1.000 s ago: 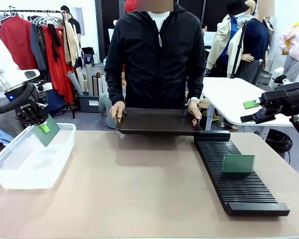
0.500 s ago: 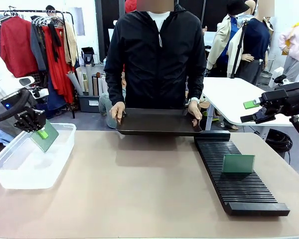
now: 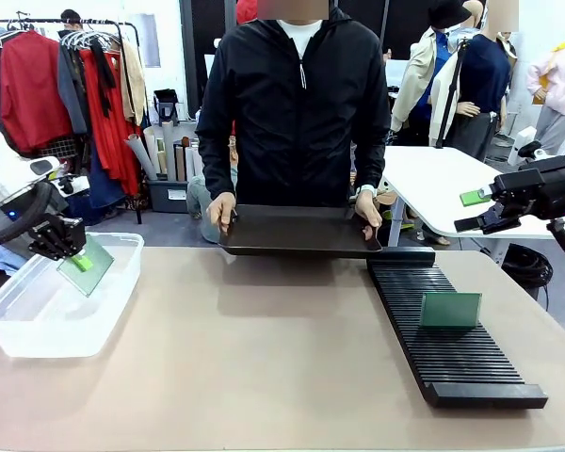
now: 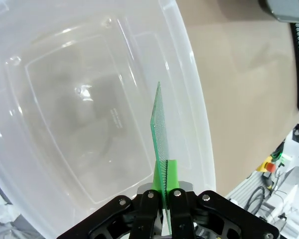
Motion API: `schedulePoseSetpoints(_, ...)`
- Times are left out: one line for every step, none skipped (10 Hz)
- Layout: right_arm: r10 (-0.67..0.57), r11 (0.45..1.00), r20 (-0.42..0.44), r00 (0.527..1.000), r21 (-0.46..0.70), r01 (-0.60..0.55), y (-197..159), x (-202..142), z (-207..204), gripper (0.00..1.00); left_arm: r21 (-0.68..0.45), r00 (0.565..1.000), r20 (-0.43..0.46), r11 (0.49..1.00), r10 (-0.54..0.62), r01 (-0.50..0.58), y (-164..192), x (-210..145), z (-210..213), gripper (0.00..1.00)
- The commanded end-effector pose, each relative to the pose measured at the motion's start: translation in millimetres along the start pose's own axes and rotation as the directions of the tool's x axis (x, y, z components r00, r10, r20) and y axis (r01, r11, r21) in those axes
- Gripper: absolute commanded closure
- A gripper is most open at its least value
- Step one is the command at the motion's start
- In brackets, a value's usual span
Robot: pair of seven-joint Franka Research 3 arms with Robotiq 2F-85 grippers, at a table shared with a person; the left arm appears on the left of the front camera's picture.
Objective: Sort PCBs into racks and boxes based on the side picked up.
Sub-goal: If the short side of the Blank PCB is picked up, insert it into the PCB Rack ; if the long side is picked up, place it in the Organizing box.
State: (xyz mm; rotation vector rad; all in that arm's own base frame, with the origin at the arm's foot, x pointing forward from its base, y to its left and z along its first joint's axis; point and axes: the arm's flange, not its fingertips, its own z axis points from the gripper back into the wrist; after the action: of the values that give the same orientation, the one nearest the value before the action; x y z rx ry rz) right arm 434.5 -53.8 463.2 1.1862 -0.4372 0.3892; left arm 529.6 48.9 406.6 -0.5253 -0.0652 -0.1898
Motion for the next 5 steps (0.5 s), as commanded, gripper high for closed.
schedulePoseSetpoints(0.019,1.000,0.002,1.000,0.011,-0.019,1.0,0.4,-0.7,0.00,-0.048,1.000,0.025,0.999,-0.004,0.005,12.8,-0.1,-5.3,1.00)
schedulePoseSetpoints(0.019,1.000,0.002,1.000,0.011,-0.019,1.0,0.4,-0.7,0.00,-0.061,1.000,0.020,0.998,0.006,-0.005,19.3,1.2,-9.1,1.00)
schedulePoseSetpoints(0.019,1.000,0.002,1.000,0.011,-0.019,1.0,0.4,-0.7,0.00,-0.066,1.000,0.017,0.998,0.013,-0.012,23.8,3.2,-11.4,1.00)
schedulePoseSetpoints(0.019,1.000,0.002,1.000,0.011,-0.019,1.0,0.4,-0.7,0.00,-0.075,1.000,0.009,0.997,0.017,-0.016,27.0,5.1,-14.7,1.00)
schedulePoseSetpoints(0.019,1.000,0.002,1.000,0.011,-0.019,1.0,0.4,-0.7,0.00,-0.073,1.000,0.008,0.997,0.022,-0.021,30.1,6.5,-16.7,1.00)
